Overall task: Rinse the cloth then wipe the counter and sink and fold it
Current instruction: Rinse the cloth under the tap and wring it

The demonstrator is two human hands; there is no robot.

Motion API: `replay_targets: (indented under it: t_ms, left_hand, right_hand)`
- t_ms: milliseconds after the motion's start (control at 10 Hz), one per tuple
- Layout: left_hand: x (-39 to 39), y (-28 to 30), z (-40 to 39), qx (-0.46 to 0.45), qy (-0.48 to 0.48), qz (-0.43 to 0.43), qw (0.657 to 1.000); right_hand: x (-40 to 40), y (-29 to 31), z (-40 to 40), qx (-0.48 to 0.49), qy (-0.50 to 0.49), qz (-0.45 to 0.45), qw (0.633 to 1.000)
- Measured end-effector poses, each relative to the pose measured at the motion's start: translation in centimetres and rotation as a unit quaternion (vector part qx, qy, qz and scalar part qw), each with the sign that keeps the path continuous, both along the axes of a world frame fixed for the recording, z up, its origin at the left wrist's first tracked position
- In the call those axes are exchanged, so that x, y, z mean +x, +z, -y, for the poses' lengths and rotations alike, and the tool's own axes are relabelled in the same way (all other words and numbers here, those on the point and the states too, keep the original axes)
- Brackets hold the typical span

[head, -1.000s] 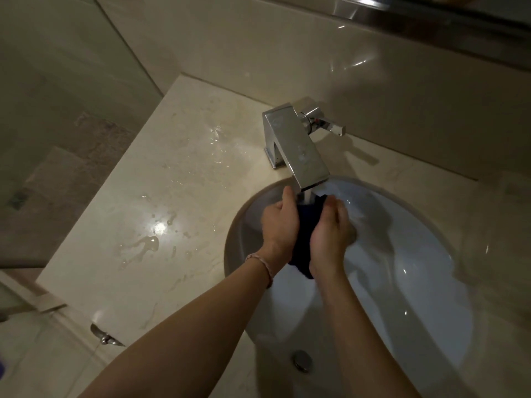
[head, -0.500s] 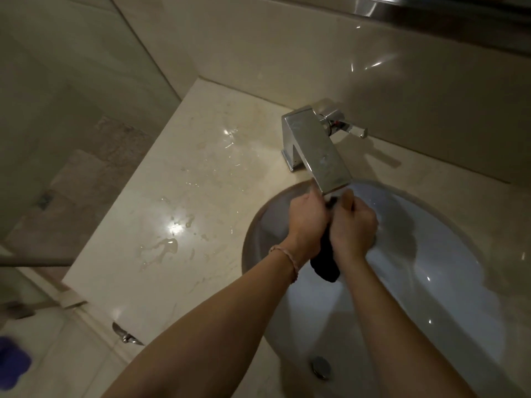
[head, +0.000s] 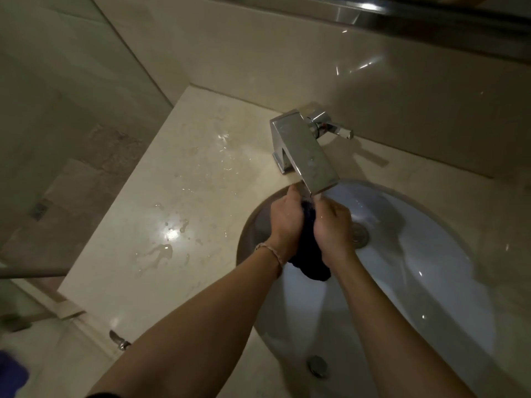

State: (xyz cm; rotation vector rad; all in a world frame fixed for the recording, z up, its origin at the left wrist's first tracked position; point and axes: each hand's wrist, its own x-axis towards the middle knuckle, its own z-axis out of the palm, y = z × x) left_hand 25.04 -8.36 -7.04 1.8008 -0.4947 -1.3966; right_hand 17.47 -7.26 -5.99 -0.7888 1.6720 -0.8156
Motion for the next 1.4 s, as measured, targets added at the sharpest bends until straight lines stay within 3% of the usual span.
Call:
replay_targets:
  t_ms: [100,200,300,400,500,600,700,800,900,1000,1100,1200,1300,1400]
  left_hand:
    - [-1.5,0.5,-0.7,0.002,0.031,-0.106,0.994]
    - [-1.8,0.4,-0.7,0.009,0.022,-0.141,0.990]
    - [-1.3,0.1,0.2,0.023,0.017,-0.079,0.996]
    - [0.0,-0.4,0.4,0.020,-0.021,-0.008,1.000]
    - [0.5,-0.7,0.3,-0.006,-0.104,0.002,0.995]
    - [-0.7,-0.1,0.1,-0.036,-0.098,0.003,0.994]
    - [-1.3,-0.3,-0.6,-0.011,-0.013,-0.117,0.993]
    - [-1.7,-0.5,-1.3,0.006,0.017,-0.156,0.988]
    - [-1.2,-1.5,-0.6,0.020,0.078,-0.105,0.991]
    - [0.0,-2.3,-0.3,-0.002,0.018,0.038,0.999]
    - [0.1,-2.4,-0.4,-0.029,-0.043,0.047,0.998]
    - [-1.2,-1.5,-0.5,-0.051,-0.042,0.064,0.996]
    - [-2.1,-1.2,-1.0,-0.029,0.038,-0.039,0.998]
    - [-2.2,-1.4,-1.0,-0.020,0.035,-0.069,0.997]
  right_hand:
    - [-0.9,-0.9,2.0,-0.038,-0.002,-0.144,0.989]
    - [-2.2,-1.4,2.6,-0.053,0.038,-0.211,0.975]
    - [-1.9,-1.0,2.1,-0.011,0.017,-0.208,0.978]
    - [-0.6,-1.2,0.2,-0.059,0.020,-0.139,0.988]
    - [0.5,-0.8,-1.7,-0.121,-0.026,-0.121,0.985]
    - [0.0,-1.1,-0.5,-0.119,-0.094,-0.152,0.977]
    - [-1.4,-1.6,1.1,-0.074,-0.064,-0.218,0.971]
    - [-2.5,-1.9,1.2,-0.042,0.008,-0.257,0.965]
    - [-1.6,-0.6,0.5,-0.027,0.036,-0.250,0.967]
    - [0.4,-0.5,-2.0,-0.126,0.064,-0.223,0.965]
    - [0.9,-0.8,-2.6,-0.120,0.024,-0.208,0.970]
    - [0.3,-1.1,-0.4,-0.065,0.012,-0.241,0.968]
    - [-1.5,-1.5,1.4,-0.016,0.035,-0.266,0.963]
    - [-1.9,-1.5,1.5,0.012,0.062,-0.263,0.963]
